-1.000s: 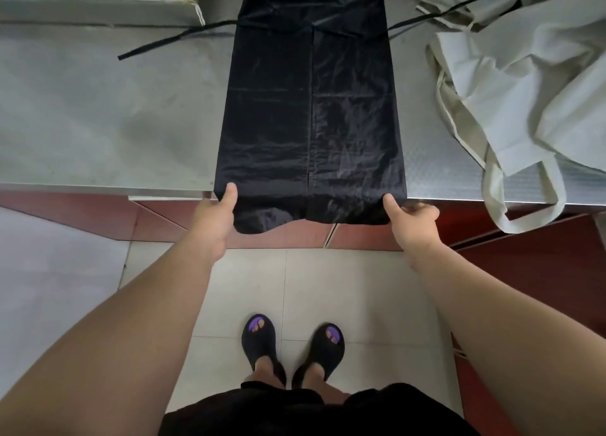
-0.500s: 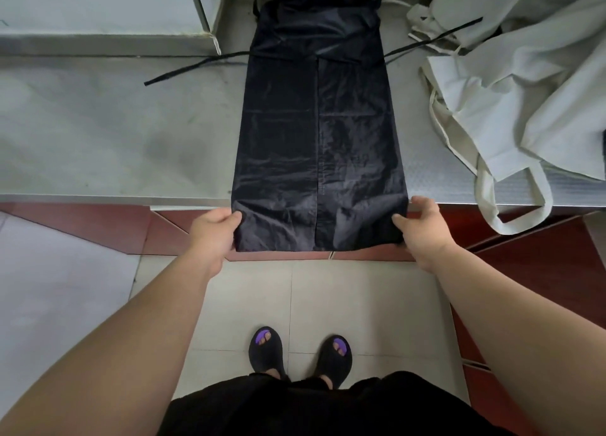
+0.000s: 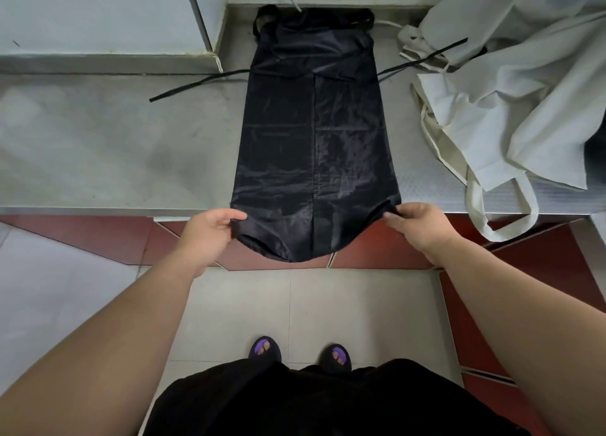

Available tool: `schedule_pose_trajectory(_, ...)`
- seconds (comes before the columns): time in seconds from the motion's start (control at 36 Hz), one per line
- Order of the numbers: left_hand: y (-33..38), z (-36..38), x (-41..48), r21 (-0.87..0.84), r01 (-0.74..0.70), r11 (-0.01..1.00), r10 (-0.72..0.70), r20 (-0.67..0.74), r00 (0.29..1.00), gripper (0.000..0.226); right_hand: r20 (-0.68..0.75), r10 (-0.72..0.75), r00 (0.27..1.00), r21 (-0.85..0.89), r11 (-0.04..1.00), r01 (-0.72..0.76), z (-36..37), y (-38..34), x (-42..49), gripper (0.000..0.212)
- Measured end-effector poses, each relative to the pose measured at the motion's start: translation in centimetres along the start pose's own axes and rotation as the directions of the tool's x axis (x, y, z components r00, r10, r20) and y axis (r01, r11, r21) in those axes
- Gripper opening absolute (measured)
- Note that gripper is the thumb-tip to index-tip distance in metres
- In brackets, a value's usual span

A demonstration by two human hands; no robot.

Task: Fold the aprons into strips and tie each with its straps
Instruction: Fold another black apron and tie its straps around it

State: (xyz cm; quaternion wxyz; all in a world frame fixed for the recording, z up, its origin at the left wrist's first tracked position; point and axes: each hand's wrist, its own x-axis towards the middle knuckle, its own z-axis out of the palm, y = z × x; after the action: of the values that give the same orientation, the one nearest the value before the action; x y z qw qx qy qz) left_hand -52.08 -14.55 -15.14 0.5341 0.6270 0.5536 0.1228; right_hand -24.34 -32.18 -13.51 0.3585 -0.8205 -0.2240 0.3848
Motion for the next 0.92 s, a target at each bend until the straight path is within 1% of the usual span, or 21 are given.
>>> schedule_pose_trajectory(0.03, 0.2, 0.1, 0.1, -0.014, -0.002, 1.0, 0.001, -0.015, 1.0, 0.035, -0.007, -0.005, 1.0, -0.014, 1.0, 0.005, -0.1, -0.1, 0.2, 0.007)
schedule_pose_trajectory(0.08, 0.2, 0.2, 0.5, -0.03, -0.004, 1.0, 0.003, -0.052, 0.999, 0.016, -0.014, -0.012, 1.0, -0.038, 0.999, 0.012, -0.3, 0.0, 0.6, 0.017)
schedule_pose_trajectory(0.11, 0.2, 0.4, 0.6, -0.028, -0.005, 1.0, 0.003, -0.077, 0.997, 0.007, -0.025, -0.017, 1.0, -0.046, 0.999, 0.016, -0.3, 0.0, 0.7, 0.017)
schedule_pose_trajectory(0.17, 0.1, 0.6, 1.2, -0.001, -0.003, 1.0, 0.003, -0.139, 0.99, 0.013, -0.042, -0.034, 0.999, -0.097, 0.995, 0.03, -0.4, -0.3, 1.0, 0.017)
schedule_pose_trajectory(0.25, 0.3, 1.1, 1.6, 0.09, -0.041, 0.995, 0.059, -0.203, 0.977, 0.028, -0.062, -0.064, 0.996, -0.257, 0.965, 0.046, -0.4, -0.5, 1.5, 0.038)
schedule_pose_trajectory(0.31, 0.3, 1.3, 1.9, 0.138, -0.057, 0.989, 0.085, -0.206, 0.975, 0.04, -0.054, -0.074, 0.996, -0.326, 0.944, 0.052, -0.4, -0.8, 1.7, 0.043)
schedule_pose_trajectory(0.39, 0.4, 1.5, 2.1, 0.161, -0.04, 0.986, 0.072, -0.195, 0.978, 0.044, -0.055, -0.055, 0.997, -0.354, 0.935, 0.032, -0.3, -0.9, 1.9, 0.042)
schedule_pose_trajectory(0.47, 0.7, 1.6, 2.4, 0.174, -0.03, 0.984, 0.063, -0.192, 0.979, 0.041, -0.056, -0.033, 0.998, -0.351, 0.936, 0.012, -0.3, -0.9, 2.1, 0.041)
schedule_pose_trajectory(0.53, 0.7, 1.7, 2.8, 0.184, -0.011, 0.983, 0.047, -0.193, 0.98, 0.042, -0.057, -0.013, 0.998, -0.354, 0.935, -0.008, -0.3, -0.9, 2.4, 0.04)
schedule_pose_trajectory(0.61, 0.7, 1.9, 3.2, 0.256, 0.029, 0.966, 0.027, -0.215, 0.976, 0.043, -0.072, 0.015, 0.997, -0.365, 0.93, -0.041, -0.2, -1.0, 2.9, 0.038)
schedule_pose_trajectory(0.67, 0.9, 1.9, 3.7, 0.362, 0.042, 0.931, 0.044, -0.226, 0.973, 0.042, -0.083, 0.026, 0.996, -0.374, 0.926, -0.055, 0.1, -1.1, 3.4, 0.039)
schedule_pose_trajectory(0.72, 0.9, 1.9, 4.3, 0.518, 0.054, 0.854, 0.072, -0.221, 0.973, 0.04, -0.084, 0.034, 0.996, -0.388, 0.92, -0.064, 0.3, -1.2, 3.7, 0.039)
schedule_pose_trajectory(0.78, 0.8, 1.8, 5.0, 0.624, 0.074, 0.778, 0.082, -0.218, 0.973, 0.041, -0.086, 0.053, 0.995, -0.399, 0.913, -0.083, 0.5, -1.3, 3.9, 0.038)
schedule_pose_trajectory(0.86, 0.9, 2.0, 5.1, 0.704, 0.105, 0.703, 0.06, -0.205, 0.977, 0.044, -0.095, 0.065, 0.993, -0.427, 0.898, -0.1, 0.8, -1.5, 4.1, 0.031)
schedule_pose_trajectory(0.92, 1.2, 2.1, 4.8, 0.721, 0.111, 0.684, 0.056, -0.203, 0.978, 0.043, -0.11, 0.06, 0.992, -0.441, 0.892, -0.102, 1.0, -1.6, 4.1, 0.03)
